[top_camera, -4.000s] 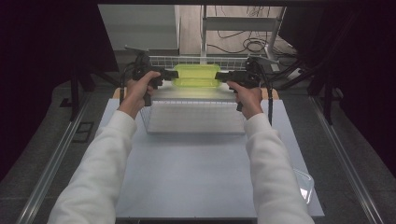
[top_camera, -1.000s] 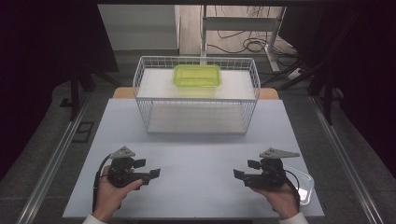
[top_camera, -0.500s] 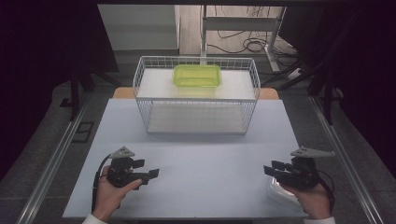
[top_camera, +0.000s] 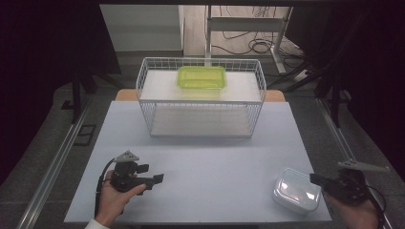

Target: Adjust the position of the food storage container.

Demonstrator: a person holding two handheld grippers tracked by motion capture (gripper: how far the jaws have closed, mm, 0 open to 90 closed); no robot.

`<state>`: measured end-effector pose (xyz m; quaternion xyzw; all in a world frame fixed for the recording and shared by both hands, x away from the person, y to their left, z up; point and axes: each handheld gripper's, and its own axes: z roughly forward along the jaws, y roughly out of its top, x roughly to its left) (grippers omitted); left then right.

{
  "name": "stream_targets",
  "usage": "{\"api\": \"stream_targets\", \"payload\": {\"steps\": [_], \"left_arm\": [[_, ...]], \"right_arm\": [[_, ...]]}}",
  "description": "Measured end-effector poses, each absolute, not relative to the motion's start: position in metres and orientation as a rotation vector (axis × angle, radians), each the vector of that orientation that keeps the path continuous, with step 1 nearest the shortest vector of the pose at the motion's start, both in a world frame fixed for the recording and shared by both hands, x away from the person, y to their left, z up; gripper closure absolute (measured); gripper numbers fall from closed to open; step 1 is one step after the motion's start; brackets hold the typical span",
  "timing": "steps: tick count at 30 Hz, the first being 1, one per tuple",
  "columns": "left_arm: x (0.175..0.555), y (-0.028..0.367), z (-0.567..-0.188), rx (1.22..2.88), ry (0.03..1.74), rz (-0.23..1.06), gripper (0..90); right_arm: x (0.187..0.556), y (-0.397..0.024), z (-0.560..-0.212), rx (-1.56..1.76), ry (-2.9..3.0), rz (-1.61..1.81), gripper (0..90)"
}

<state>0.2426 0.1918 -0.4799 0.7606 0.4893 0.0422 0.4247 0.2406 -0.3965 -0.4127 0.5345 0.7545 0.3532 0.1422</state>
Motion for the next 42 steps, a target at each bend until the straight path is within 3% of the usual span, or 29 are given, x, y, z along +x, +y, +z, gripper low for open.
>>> {"api": "stream_targets", "payload": {"steps": [13,42], "left_arm": [[0.243,0.191,-0.480,1.908,1.220,0.099,22.7],[0.244,0.191,-0.482,1.902,1.224,0.091,23.4]], "right_arm": [[0.219,-0.434,-0.439,1.712,2.126,0.785,89.0],[0.240,-0.384,-0.458,1.696,2.272,0.709,89.0]]}}
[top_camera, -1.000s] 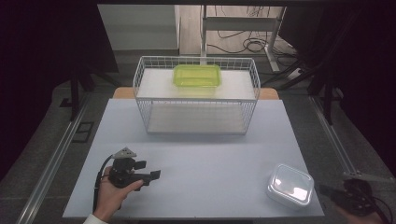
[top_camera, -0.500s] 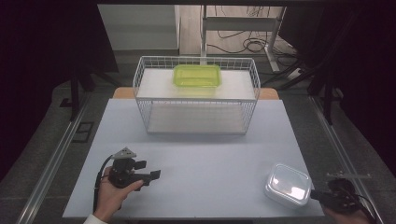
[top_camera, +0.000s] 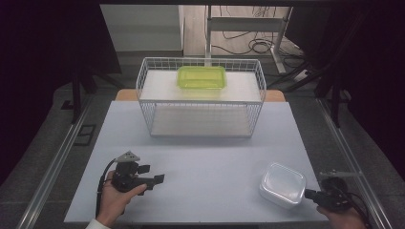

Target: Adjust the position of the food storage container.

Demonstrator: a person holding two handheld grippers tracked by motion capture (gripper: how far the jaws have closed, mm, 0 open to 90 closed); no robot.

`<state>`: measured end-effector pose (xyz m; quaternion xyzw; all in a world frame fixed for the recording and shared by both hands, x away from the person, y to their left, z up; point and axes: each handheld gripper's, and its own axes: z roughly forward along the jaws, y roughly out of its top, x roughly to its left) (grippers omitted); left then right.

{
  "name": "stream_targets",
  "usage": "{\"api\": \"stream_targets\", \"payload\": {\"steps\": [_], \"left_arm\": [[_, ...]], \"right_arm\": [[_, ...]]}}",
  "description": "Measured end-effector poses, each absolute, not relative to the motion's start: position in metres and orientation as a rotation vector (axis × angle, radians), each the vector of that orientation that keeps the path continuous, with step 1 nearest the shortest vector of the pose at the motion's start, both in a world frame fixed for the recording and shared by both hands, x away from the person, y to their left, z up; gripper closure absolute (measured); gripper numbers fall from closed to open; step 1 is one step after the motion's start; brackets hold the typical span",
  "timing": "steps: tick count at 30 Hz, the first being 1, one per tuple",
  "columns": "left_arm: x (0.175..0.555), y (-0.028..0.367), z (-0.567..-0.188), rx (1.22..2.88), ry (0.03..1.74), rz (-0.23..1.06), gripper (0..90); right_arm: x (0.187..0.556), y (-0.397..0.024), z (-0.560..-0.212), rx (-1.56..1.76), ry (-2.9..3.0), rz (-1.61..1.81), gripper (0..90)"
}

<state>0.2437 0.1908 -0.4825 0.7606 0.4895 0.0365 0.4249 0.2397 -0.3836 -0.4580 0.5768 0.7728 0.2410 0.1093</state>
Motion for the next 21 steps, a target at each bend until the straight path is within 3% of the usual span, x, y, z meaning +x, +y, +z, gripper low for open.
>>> {"api": "stream_targets", "payload": {"steps": [21], "left_arm": [[0.244,0.193,-0.484,1.876,1.233,0.065,23.6]], "right_arm": [[0.263,-0.349,-0.459,1.616,2.338,0.730,89.1]]}}
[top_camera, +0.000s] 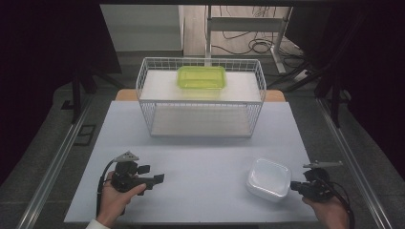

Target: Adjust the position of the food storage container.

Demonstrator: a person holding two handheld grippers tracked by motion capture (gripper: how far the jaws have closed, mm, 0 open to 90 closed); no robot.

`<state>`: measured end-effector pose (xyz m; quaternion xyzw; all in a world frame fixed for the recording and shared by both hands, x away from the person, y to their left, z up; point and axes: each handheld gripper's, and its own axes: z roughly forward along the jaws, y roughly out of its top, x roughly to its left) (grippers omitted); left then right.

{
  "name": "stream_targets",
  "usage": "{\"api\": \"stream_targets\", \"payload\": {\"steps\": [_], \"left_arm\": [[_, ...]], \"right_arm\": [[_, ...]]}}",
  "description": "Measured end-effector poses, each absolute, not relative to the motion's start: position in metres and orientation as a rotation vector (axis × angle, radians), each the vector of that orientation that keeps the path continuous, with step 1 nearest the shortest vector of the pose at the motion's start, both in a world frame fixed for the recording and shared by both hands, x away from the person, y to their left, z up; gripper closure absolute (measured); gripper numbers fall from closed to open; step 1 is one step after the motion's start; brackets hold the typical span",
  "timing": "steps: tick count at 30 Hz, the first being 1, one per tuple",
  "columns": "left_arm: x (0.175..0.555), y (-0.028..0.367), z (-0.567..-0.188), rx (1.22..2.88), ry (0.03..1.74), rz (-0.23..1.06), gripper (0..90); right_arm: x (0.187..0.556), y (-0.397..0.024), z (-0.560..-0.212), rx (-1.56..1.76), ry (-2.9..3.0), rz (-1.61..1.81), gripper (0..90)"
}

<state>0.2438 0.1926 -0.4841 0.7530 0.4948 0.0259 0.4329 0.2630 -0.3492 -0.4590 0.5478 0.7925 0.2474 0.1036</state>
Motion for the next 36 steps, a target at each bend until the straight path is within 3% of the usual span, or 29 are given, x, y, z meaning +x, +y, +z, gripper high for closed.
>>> {"api": "stream_targets", "payload": {"steps": [36], "left_arm": [[0.246,0.196,-0.489,1.868,1.262,0.021,23.5]], "right_arm": [[0.305,-0.240,-0.465,1.383,2.490,0.737,89.1]]}}
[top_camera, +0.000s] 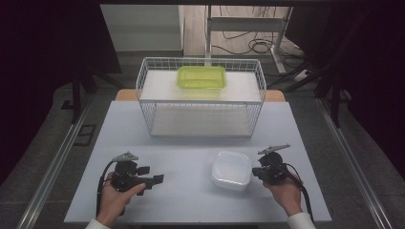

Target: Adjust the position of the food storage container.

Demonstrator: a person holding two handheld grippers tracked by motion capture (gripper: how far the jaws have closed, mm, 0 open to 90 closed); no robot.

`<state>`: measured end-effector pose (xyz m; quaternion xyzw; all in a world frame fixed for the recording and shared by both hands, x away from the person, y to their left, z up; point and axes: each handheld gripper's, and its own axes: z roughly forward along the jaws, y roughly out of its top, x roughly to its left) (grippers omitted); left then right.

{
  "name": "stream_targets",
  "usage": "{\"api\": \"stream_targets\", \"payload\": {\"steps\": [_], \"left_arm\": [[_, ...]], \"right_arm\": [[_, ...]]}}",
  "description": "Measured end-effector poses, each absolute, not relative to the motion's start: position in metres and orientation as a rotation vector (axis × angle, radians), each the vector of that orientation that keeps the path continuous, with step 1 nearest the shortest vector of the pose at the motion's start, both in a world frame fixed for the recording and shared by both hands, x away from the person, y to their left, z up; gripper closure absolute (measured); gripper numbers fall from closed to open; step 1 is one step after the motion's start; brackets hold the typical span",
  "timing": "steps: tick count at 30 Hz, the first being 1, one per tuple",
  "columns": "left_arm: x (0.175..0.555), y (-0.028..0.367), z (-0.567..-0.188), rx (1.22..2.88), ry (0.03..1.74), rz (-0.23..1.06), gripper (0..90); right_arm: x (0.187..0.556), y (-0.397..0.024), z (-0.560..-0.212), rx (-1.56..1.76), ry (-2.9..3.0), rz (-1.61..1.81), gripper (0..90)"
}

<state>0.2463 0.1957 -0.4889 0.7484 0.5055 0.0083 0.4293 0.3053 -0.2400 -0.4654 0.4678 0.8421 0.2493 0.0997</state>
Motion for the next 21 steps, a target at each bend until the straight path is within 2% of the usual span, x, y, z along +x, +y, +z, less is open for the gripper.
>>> {"api": "stream_targets", "payload": {"steps": [21], "left_arm": [[0.247,0.195,-0.492,1.883,1.273,0.010,23.5]], "right_arm": [[0.320,-0.186,-0.473,1.266,2.557,0.733,89.1]]}}
